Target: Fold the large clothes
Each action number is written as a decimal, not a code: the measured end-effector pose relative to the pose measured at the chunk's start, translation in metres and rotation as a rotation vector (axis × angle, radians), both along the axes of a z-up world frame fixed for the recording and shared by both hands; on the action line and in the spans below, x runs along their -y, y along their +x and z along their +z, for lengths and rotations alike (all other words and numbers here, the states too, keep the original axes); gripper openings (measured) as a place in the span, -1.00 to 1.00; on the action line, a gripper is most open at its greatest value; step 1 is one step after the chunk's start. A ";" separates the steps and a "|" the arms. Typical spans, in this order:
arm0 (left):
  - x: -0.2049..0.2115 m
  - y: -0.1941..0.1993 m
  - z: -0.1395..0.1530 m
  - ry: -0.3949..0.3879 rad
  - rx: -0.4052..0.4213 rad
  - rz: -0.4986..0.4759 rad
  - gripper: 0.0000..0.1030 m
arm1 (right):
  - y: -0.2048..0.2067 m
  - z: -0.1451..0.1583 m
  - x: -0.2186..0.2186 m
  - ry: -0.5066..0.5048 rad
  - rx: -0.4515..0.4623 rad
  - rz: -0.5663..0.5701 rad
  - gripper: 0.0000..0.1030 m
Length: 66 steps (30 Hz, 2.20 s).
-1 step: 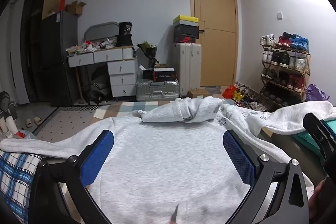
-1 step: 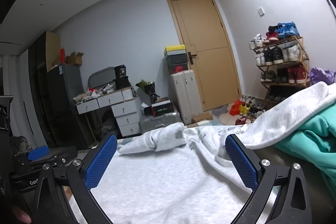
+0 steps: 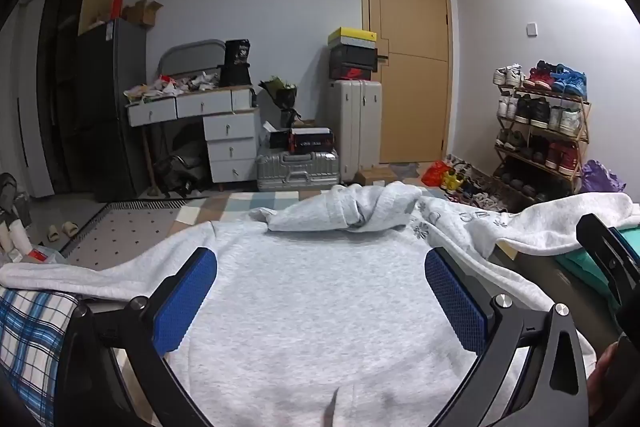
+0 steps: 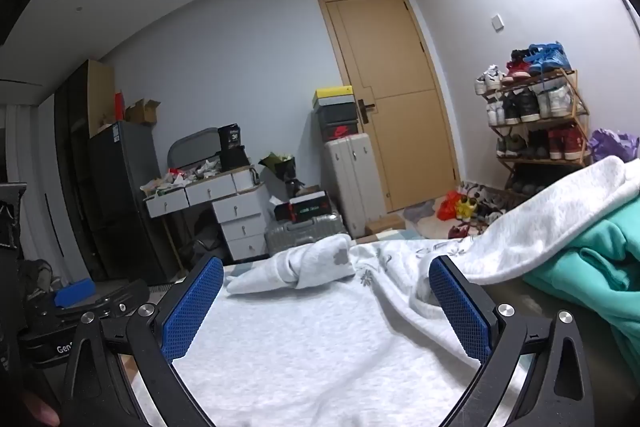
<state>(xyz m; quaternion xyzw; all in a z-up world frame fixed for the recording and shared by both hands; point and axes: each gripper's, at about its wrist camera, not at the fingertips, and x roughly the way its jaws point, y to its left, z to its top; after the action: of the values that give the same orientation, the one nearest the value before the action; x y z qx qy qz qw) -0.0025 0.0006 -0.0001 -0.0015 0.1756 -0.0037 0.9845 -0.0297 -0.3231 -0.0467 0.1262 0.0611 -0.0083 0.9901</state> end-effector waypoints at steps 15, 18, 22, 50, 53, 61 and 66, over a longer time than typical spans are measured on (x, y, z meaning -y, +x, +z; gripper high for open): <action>0.000 0.006 -0.005 -0.020 -0.045 -0.028 0.97 | 0.002 0.005 -0.004 -0.012 -0.004 0.004 1.00; 0.000 0.004 -0.001 -0.019 -0.039 -0.027 0.97 | 0.000 0.001 -0.005 -0.018 -0.001 0.004 1.00; 0.001 0.004 -0.001 -0.014 -0.040 -0.033 0.97 | 0.001 0.003 -0.005 -0.021 -0.007 0.011 1.00; -0.001 0.002 -0.001 0.000 -0.048 -0.026 0.97 | 0.001 0.000 -0.010 -0.025 -0.017 0.026 1.00; -0.001 0.002 -0.002 0.001 -0.049 -0.027 0.97 | 0.001 0.000 -0.010 -0.024 -0.018 0.024 1.00; 0.000 0.003 -0.002 0.002 -0.053 -0.027 0.97 | 0.003 -0.001 -0.010 -0.024 -0.022 0.025 1.00; 0.000 0.004 -0.002 0.003 -0.054 -0.029 0.97 | 0.004 -0.002 -0.010 -0.028 -0.025 0.026 1.00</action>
<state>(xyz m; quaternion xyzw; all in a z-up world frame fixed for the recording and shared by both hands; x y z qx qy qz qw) 0.0014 0.0006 -0.0023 0.0023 0.2020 -0.0174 0.9792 -0.0262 -0.3126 -0.0483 0.1115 0.0750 0.0021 0.9909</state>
